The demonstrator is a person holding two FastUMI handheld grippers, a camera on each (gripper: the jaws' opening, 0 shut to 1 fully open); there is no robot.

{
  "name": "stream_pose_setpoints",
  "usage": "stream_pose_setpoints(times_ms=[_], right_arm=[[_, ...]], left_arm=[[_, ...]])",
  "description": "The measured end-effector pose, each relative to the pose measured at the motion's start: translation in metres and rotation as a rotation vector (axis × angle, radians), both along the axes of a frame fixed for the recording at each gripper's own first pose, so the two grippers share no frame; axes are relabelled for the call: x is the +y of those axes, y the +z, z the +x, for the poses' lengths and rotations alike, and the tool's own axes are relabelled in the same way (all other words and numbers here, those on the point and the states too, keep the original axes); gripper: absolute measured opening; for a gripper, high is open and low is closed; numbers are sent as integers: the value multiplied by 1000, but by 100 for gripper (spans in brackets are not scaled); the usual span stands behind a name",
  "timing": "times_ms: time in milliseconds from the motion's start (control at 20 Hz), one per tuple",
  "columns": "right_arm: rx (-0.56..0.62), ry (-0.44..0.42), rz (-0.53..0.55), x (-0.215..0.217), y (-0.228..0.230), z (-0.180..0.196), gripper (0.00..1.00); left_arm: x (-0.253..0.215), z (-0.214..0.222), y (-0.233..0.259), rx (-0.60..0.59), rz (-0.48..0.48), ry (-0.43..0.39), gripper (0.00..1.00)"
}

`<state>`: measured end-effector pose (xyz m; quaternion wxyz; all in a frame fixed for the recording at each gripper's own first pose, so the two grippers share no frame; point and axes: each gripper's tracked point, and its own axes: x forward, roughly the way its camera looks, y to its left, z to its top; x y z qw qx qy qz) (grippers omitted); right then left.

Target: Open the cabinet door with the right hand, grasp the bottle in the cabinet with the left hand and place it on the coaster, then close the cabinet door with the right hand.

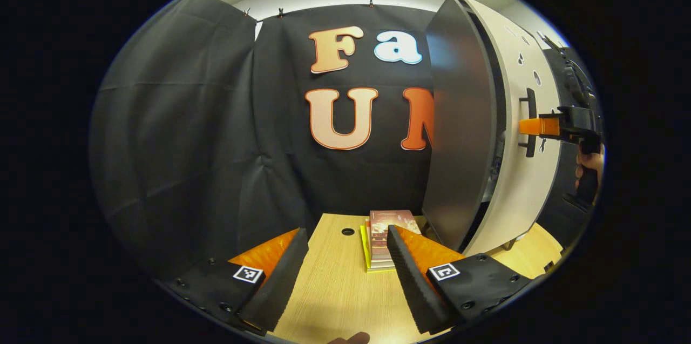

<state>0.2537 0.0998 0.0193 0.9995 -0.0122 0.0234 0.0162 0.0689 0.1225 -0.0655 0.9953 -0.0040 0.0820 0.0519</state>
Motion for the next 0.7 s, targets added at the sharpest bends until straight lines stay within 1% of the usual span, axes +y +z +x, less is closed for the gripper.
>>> stream_pose_setpoints(times_ms=[50, 100, 200, 250, 300, 450, 650, 700], right_arm=[[2, 5, 5, 0, 1, -6, 25], [1, 7, 4, -1, 5, -15, 24], [6, 11, 11, -5, 3, -27, 24], [8, 12, 18, -8, 3, -30, 27], [8, 15, 22, -9, 3, -30, 24], [4, 12, 31, -15, 3, -35, 23], [-6, 10, 48, -25, 5, -46, 23], [-7, 11, 52, -27, 5, -48, 21]], left_arm=[[-5, -4, 1, 1, 2, -3, 96], [-11, -9, 3, -2, 3, -6, 95], [-24, -19, 8, -10, 7, -19, 95], [-31, -24, 9, -13, 12, -25, 96], [-38, -30, 11, -17, 18, -32, 96], [-61, -50, 17, -27, 32, -56, 95], [-79, -74, 21, -33, 46, -62, 95], [-82, -80, 22, -34, 47, -60, 96]])
